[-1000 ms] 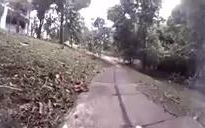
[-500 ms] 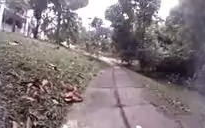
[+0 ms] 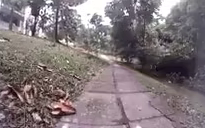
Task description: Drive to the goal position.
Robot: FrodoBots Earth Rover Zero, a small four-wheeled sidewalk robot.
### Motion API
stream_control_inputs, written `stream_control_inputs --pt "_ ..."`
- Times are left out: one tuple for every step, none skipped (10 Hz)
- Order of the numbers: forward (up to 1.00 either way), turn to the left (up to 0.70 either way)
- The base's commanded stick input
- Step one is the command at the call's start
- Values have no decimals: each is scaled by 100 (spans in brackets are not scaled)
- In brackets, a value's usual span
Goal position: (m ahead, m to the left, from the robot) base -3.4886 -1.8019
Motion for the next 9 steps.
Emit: stream_control_inputs --pt "70 -8" --pt "70 -2" --pt "70 -17" --pt "70 -16" --pt "70 -10" --pt "70 -5" --pt "70 0" --pt "62 0" --pt "50 0"
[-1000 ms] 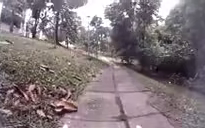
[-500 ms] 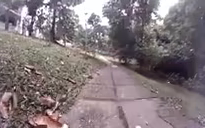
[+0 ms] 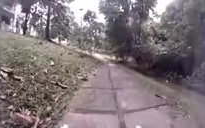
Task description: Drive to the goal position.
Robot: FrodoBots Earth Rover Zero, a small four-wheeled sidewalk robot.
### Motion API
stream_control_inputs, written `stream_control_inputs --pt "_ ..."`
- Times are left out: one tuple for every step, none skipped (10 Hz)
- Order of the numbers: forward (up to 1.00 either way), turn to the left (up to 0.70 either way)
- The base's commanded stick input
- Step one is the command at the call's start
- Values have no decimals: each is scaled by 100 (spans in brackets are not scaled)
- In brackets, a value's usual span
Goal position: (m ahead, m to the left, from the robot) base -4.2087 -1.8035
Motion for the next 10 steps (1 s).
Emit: stream_control_inputs --pt "50 0" --pt "50 0" --pt "50 0" --pt "50 0" --pt "44 0" --pt "0 0" --pt "0 10" --pt "0 28" --pt "0 30" --pt "0 30"
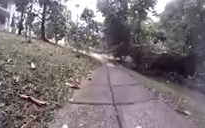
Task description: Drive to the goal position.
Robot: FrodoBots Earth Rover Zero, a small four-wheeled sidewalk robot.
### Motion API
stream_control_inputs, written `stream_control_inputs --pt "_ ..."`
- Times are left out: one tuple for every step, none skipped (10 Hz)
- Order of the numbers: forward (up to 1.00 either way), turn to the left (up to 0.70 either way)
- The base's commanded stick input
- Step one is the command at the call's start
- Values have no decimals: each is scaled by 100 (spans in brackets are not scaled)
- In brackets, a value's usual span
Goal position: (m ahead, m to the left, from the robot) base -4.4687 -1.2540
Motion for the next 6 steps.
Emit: stream_control_inputs --pt "0 30" --pt "0 30" --pt "0 30" --pt "0 30" --pt "0 30" --pt "0 30"
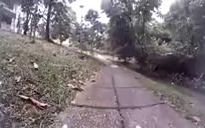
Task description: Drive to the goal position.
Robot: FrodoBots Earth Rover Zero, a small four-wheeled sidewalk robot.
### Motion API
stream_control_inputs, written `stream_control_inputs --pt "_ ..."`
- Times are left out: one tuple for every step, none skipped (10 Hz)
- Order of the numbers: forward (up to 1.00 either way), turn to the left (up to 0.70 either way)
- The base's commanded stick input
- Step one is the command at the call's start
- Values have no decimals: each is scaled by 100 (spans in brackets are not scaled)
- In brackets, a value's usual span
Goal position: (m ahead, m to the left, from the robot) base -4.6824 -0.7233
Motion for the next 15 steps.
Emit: stream_control_inputs --pt "0 30" --pt "0 30" --pt "0 30" --pt "0 30" --pt "0 30" --pt "0 30" --pt "0 30" --pt "0 30" --pt "0 30" --pt "0 30" --pt "0 30" --pt "0 30" --pt "0 30" --pt "0 30" --pt "0 30"
